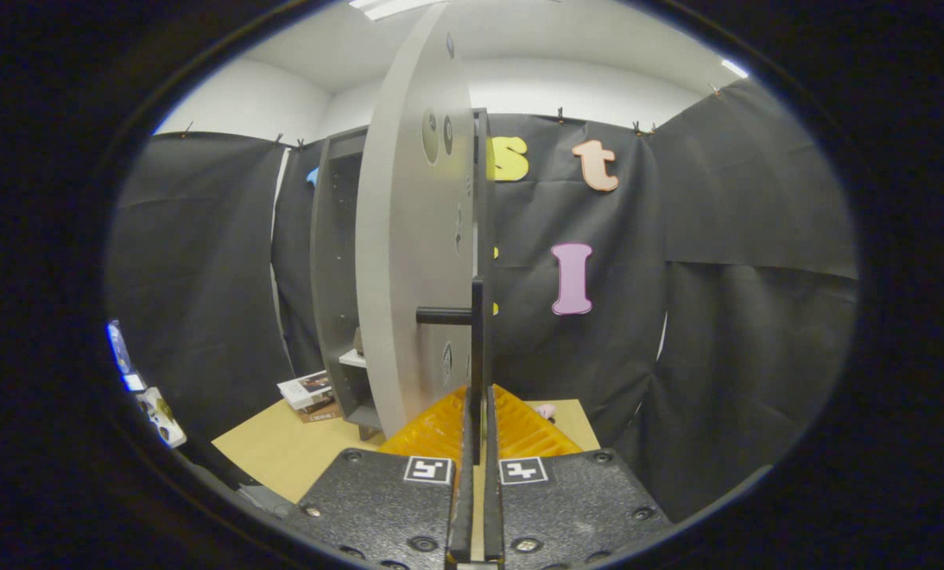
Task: Open the shoe cabinet door, grab the shoes and put them into the shoe cabinet, then close the shoe cabinet door.
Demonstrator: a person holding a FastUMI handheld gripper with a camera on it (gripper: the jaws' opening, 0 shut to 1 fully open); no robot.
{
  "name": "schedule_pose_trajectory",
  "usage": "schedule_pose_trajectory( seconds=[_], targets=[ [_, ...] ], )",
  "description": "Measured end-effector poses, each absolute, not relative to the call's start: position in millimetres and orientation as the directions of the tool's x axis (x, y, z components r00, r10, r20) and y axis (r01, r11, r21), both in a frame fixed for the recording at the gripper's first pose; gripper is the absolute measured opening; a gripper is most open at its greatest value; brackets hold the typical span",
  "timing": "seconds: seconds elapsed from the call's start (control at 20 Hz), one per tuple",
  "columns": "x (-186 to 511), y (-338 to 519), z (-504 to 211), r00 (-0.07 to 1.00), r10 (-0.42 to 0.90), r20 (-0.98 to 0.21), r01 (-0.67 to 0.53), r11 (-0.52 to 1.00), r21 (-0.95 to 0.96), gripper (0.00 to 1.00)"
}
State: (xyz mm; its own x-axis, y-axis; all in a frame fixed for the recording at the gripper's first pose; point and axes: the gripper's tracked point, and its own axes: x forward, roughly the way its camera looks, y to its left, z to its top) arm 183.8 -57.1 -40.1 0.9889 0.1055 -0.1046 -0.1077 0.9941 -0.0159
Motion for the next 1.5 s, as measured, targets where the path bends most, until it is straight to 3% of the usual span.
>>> schedule_pose_trajectory(
  seconds=[0.1, 0.45, 0.55, 0.65, 1.5],
  targets=[
    [165, -59, -42, 0.991, 0.081, -0.105, -0.083, 0.996, -0.018, 0.21],
    [105, -37, -50, 0.998, 0.017, -0.066, -0.022, 0.997, -0.075, 0.83],
    [95, -18, -60, 0.998, 0.021, -0.067, -0.027, 0.996, -0.087, 0.95],
    [88, 4, -76, 0.996, 0.032, -0.084, -0.04, 0.995, -0.087, 1.0],
    [145, 178, -342, 0.862, 0.24, -0.447, -0.27, 0.963, -0.003, 1.0]
  ],
)
